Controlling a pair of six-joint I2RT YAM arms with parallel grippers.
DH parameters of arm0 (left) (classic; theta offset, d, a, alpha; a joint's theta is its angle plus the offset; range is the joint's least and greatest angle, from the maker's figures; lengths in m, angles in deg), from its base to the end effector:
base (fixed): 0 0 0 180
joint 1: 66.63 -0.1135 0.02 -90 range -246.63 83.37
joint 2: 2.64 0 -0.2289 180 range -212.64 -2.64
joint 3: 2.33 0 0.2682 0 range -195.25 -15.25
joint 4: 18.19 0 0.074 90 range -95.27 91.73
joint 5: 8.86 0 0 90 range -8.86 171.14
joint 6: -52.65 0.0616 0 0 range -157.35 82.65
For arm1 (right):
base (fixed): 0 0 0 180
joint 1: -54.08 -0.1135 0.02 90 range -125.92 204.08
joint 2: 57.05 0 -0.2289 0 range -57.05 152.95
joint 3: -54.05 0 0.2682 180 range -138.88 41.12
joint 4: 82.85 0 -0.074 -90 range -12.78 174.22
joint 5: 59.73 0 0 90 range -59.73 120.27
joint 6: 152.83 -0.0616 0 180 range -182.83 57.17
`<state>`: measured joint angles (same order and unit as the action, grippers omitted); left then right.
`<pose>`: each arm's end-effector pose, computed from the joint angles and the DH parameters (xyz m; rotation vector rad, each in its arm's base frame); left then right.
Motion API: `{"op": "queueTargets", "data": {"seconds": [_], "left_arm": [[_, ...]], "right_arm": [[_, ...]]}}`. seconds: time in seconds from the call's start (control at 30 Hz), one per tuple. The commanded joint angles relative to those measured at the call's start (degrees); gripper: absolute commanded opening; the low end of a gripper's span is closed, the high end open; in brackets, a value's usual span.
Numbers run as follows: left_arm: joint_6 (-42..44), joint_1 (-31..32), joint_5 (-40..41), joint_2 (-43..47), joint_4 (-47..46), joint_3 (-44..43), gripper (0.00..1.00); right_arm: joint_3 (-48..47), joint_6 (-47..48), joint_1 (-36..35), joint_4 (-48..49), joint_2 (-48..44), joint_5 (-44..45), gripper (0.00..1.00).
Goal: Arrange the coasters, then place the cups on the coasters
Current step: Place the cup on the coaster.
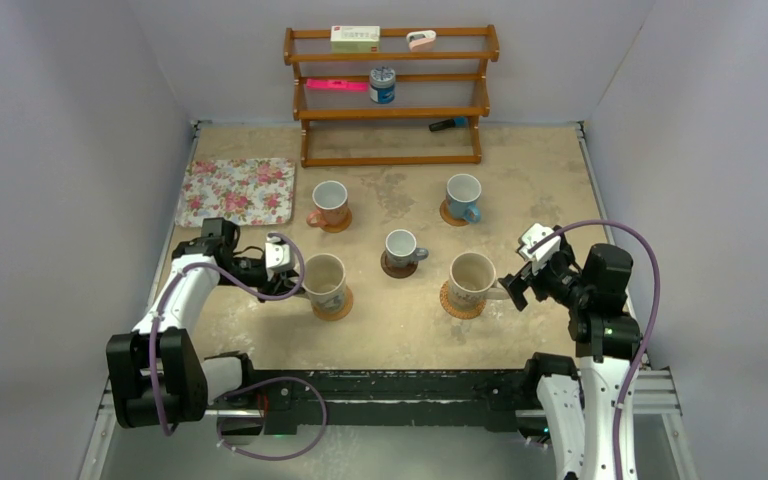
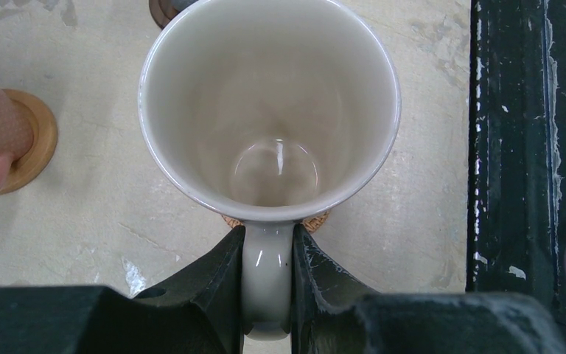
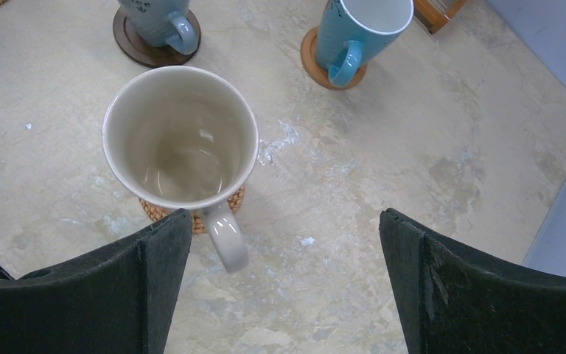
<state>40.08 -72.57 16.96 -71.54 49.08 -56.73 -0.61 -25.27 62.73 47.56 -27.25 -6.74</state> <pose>0.2163 -0.0332 0.1601 1.3284 1.6804 -0.8997 0.1802 0.0101 0.2885 -0.8551 1.7111 0.1058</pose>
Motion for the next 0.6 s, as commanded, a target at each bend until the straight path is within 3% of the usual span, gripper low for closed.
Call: {"op": "queueTargets", "data": {"seconds": [0.0,0.57], "left_arm": [[2.00,0.22,-9.11,0.18,-1.52,-1.06,0.00],[2.12,0.40,-9.38,-1.14,-2.14,-0.89,0.00]], "right_arm": [[0.25,0.67,-0.06,-0.29,-0.38,-1.22,0.99],[0.25,0.85,-0.04,-0.39,-0.30,-1.48,0.99]]}}
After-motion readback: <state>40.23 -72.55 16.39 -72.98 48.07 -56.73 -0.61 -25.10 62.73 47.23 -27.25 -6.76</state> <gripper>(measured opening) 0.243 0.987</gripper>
